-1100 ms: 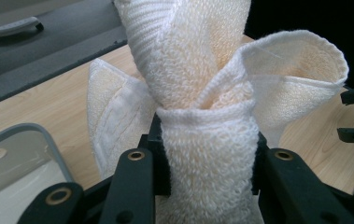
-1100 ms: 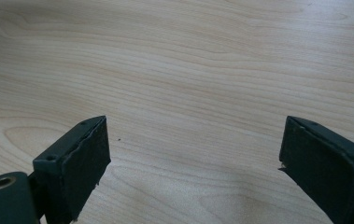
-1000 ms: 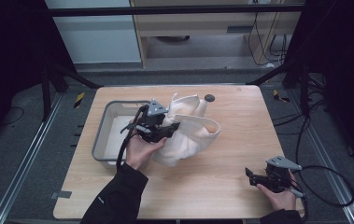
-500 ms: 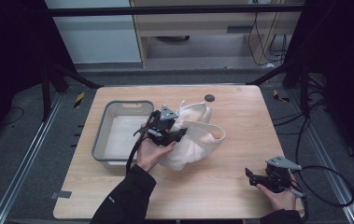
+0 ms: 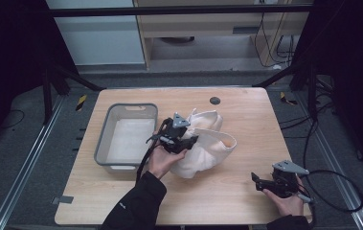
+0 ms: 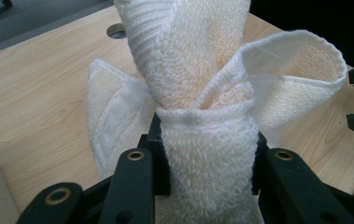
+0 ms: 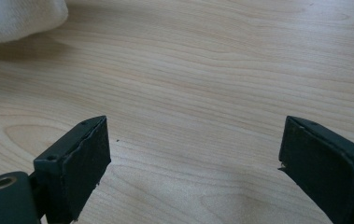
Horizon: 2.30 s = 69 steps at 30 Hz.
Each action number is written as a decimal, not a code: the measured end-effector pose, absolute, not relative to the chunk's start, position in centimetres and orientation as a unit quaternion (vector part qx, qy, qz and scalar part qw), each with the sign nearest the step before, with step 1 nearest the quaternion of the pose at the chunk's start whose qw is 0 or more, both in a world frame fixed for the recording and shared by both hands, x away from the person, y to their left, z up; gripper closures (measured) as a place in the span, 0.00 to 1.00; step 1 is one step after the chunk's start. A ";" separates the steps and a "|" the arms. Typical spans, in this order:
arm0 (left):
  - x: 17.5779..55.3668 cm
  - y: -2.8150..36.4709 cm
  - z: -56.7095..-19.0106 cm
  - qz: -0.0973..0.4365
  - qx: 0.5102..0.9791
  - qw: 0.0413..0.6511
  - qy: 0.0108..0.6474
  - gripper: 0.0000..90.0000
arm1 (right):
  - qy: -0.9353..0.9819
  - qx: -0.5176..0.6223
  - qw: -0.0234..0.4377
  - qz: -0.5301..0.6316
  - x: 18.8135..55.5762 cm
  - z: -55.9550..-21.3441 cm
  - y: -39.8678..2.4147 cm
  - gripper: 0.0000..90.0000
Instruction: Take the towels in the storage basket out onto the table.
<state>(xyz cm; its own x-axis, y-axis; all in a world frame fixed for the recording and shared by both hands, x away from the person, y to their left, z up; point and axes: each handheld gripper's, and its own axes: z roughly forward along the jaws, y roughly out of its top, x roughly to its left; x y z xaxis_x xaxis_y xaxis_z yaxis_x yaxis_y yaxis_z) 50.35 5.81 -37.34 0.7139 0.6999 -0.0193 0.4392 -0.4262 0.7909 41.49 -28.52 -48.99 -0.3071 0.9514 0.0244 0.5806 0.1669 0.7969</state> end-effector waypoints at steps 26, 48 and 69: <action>50.6 5.2 -41.8 0.134 0.842 0.394 0.344 0.67 | 0.724 0.530 0.250 0.364 41.5 -49.1 -28.5 0.10; 50.3 6.7 -42.3 0.134 0.845 0.393 0.336 0.33 | 0.726 0.530 0.249 0.361 41.6 -49.1 -28.4 0.10; 47.8 9.8 -39.1 0.157 0.840 0.413 0.314 0.20 | 0.729 0.530 0.248 0.356 41.6 -49.2 -28.4 0.09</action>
<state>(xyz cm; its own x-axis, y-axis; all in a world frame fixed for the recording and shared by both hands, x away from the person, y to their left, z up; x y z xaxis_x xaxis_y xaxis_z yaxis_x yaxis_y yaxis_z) 47.84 9.80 -39.10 0.7534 0.6575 0.0051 0.3976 -0.4617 0.7929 41.57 -28.39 -49.17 -0.3149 0.9490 0.0152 0.5952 0.1850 0.7820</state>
